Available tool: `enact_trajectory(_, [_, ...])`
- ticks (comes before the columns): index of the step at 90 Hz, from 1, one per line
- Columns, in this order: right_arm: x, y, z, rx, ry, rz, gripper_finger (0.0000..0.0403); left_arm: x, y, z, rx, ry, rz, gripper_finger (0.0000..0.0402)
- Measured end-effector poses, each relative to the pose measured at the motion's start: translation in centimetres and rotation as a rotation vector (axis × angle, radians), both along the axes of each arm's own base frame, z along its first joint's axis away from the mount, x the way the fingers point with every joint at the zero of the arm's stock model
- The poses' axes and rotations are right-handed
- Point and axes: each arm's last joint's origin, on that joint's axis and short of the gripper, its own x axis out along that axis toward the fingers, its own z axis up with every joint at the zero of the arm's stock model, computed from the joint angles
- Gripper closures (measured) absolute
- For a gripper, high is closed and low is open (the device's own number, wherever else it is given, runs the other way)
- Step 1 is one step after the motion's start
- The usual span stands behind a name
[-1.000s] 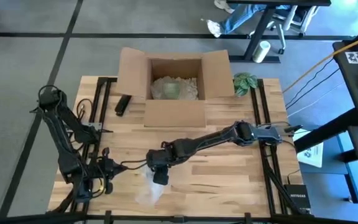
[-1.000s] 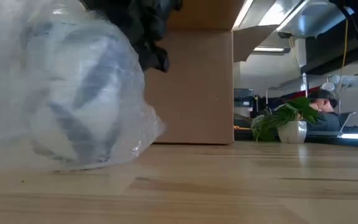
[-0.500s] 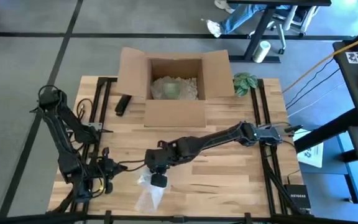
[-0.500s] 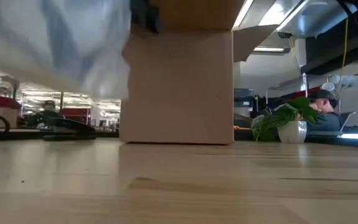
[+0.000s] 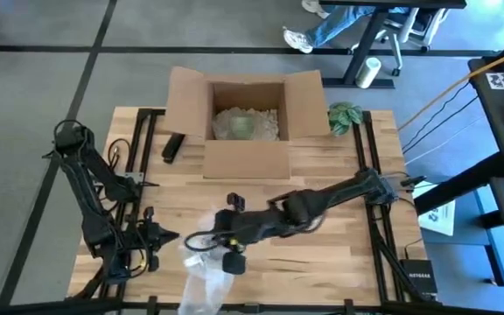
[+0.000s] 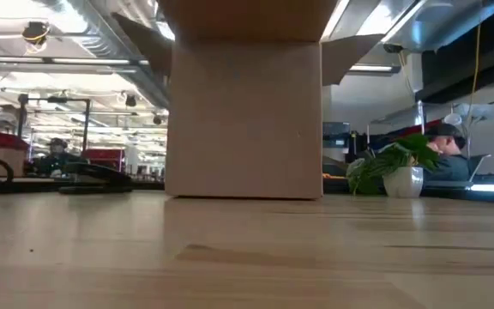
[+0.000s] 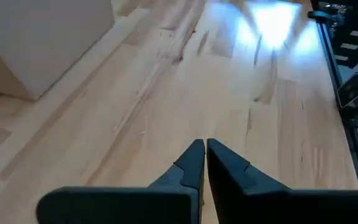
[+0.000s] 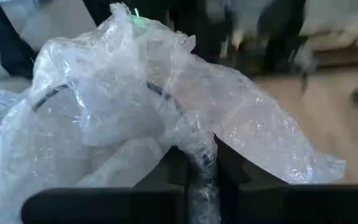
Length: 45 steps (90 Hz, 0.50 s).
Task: Wrap mug
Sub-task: Put the wrapped blue mug into the cardboard box
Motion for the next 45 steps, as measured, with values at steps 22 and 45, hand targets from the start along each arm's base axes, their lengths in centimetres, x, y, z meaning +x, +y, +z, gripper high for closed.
enact_trajectory(22, [-1.7,-4.8,4.8,-0.179,-0.161,-0.203,0.0391,0.0,0.0,0.0,-0.016,-0.004,0.008,0.0402])
enact_trajectory(45, [-1.6,-12.8,6.6,-0.242,-0.176,-0.367,0.0391,0.8,0.7,0.0,0.03,0.009,0.042,0.0402])
